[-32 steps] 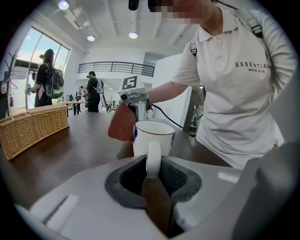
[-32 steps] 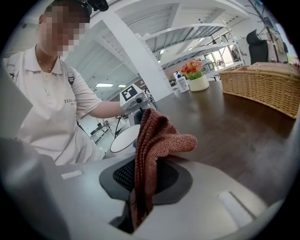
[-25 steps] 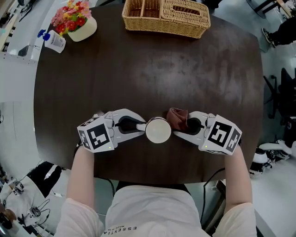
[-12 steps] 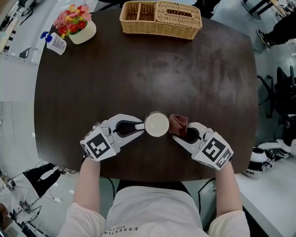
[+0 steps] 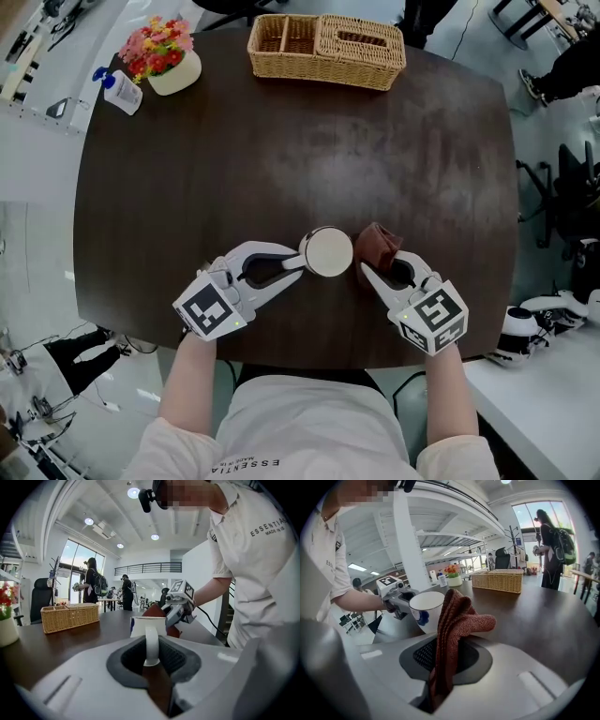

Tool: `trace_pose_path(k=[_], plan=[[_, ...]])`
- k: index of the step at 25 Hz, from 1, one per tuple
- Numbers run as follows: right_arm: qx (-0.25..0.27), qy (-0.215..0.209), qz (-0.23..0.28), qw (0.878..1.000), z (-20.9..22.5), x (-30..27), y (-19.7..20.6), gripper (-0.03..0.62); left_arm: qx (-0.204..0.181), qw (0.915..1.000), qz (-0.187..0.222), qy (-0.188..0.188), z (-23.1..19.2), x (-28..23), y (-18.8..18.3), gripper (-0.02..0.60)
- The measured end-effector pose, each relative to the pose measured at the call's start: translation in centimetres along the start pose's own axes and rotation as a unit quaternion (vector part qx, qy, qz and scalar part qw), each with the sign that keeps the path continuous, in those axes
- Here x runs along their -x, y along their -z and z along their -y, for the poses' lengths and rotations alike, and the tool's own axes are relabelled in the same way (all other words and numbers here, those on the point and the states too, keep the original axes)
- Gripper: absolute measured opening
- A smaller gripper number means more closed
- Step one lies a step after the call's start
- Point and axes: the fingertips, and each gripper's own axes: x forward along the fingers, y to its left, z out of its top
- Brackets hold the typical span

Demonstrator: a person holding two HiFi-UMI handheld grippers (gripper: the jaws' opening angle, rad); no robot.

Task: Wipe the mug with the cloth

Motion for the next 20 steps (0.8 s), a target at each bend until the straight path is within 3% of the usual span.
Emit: trace_pose_path(k=[7,11,13,16,20], plan=[[-0.034,0.005,0.013,0.999,-0.2,-0.8,-0.8,0.083,-0.039,0.9979,0.052,-0.006,0.2,0.7,-7.2,0.068],[-0.074,-0.011,0.061,0.995,-0.6,-1.0,-3.0,0.083,-0.052,0.9963,0.069,0.001,0.4,1.0,-10.3,0.068],[-0.082,-0.030,0.099,0.991,-1.2,-0.9,-4.9,0.081,-0.048,0.9962,0.073,0.005,0.3,1.1,-11.0,0.068],[-0.053,-0.050,0.143,0.987,-2.6,-0.6,-7.7,0.079,-0.038,0.9962,0.077,0.011,0.1,1.5,-11.5,0.068],[-0.032,-0.064,0.181,0.981,-3.5,-0.2,-9.6,0.081,-0.003,0.9950,0.100,0.004,-0.7,2.1,-12.1,0.068]])
